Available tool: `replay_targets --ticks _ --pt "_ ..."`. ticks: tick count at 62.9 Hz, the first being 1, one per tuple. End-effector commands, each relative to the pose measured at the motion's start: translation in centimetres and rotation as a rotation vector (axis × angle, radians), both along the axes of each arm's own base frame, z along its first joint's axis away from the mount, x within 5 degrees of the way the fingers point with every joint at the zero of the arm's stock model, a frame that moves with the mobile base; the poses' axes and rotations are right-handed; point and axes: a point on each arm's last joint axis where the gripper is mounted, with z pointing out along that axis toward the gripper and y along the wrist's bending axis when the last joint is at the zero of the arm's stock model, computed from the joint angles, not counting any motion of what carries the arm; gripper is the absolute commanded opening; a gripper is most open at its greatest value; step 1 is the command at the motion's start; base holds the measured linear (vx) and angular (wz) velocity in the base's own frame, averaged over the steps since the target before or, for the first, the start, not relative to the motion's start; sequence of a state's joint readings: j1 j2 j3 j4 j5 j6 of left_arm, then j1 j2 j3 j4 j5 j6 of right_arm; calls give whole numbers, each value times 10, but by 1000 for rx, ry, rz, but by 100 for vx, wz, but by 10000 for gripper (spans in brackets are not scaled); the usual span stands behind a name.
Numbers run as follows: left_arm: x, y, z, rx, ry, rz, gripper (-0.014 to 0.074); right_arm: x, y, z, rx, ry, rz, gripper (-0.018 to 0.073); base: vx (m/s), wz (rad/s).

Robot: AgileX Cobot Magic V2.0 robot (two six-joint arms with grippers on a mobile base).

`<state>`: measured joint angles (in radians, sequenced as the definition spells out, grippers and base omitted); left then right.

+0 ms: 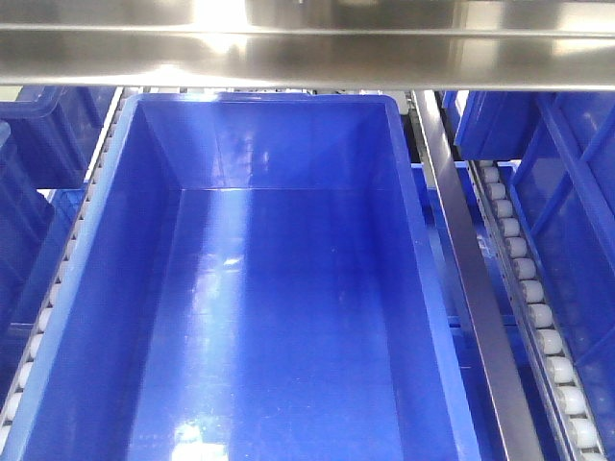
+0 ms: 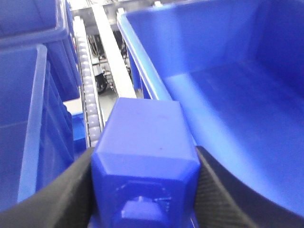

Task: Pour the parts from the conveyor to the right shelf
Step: 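Turn toward the shelf and stop above an empty blue bin, then move the left gripper with the block over the bin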

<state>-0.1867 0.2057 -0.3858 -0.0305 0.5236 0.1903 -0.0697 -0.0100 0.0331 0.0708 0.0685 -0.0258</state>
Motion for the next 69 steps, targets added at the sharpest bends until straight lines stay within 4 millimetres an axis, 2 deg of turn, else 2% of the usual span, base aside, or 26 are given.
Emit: replay_targets --ticks 1,13,22,30,45,56,69 --pt "2 -1 30 -46 -126 -8 -3 -1 -1 3 -18 -76 -10 -9 0 0" --pt "20 -7 68 -73 -119 -24 3 -1 -1 3 -18 -76 -10 -9 0 0" --pt "45 -22 80 -77 -65 -126 4 -1 -1 3 -18 -76 -10 -9 0 0" --pt "68 -38 71 -82 12 -243 4 -1 -1 3 -18 -76 -10 -9 0 0" --pt "102 -62 56 -98 94 -349 4 -1 -1 3 -18 -76 -10 -9 0 0" --pt "139 -83 41 -90 179 -350 4 -1 -1 3 -18 -76 -10 -9 0 0" --pt "184 -123 13 -67 272 -358 4 -1 -1 3 -18 -76 -10 -9 0 0"
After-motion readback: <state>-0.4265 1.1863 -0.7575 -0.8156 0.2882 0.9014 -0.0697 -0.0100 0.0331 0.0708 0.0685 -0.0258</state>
